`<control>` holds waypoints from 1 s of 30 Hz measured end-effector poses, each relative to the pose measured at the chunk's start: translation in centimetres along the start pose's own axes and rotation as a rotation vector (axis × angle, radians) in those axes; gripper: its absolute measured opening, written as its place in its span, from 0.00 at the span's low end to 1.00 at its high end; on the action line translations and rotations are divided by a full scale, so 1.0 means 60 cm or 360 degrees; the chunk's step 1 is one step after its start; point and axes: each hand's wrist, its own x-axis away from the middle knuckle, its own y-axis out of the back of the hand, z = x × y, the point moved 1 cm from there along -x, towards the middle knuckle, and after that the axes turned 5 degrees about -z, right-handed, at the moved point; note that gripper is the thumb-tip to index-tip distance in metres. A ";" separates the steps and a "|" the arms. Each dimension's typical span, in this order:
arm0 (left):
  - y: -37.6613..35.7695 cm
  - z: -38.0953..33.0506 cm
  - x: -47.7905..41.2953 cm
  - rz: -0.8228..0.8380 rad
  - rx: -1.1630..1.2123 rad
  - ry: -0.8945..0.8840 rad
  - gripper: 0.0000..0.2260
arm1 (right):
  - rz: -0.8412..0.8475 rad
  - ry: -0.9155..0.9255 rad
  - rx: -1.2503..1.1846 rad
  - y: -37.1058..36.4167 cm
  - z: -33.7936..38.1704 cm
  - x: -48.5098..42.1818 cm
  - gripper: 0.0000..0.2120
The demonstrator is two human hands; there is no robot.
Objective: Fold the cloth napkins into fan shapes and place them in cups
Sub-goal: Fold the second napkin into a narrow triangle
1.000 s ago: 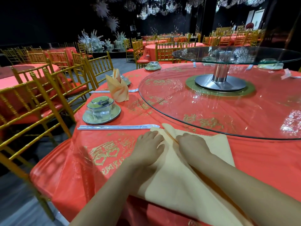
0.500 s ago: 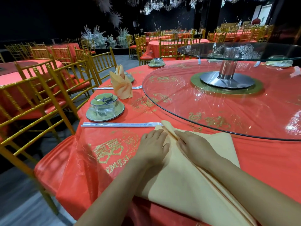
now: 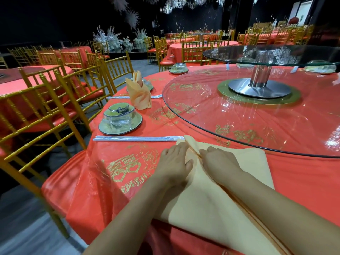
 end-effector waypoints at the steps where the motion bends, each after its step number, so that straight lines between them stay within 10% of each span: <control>1: 0.000 0.000 0.001 0.0008 0.0017 -0.0002 0.24 | 0.0006 -0.0005 0.0043 0.001 0.002 -0.001 0.13; 20: 0.001 -0.005 -0.003 0.0264 -0.0172 -0.0018 0.23 | 0.0039 0.0145 -0.0282 0.010 -0.034 0.038 0.17; 26: 0.020 -0.011 -0.016 0.0344 -0.0207 -0.0027 0.20 | 0.0073 0.0346 -0.0245 -0.016 -0.080 0.067 0.45; 30: 0.034 -0.032 -0.030 0.0361 -0.0209 0.0106 0.19 | 0.0167 0.0316 -0.0326 -0.032 -0.084 0.073 0.47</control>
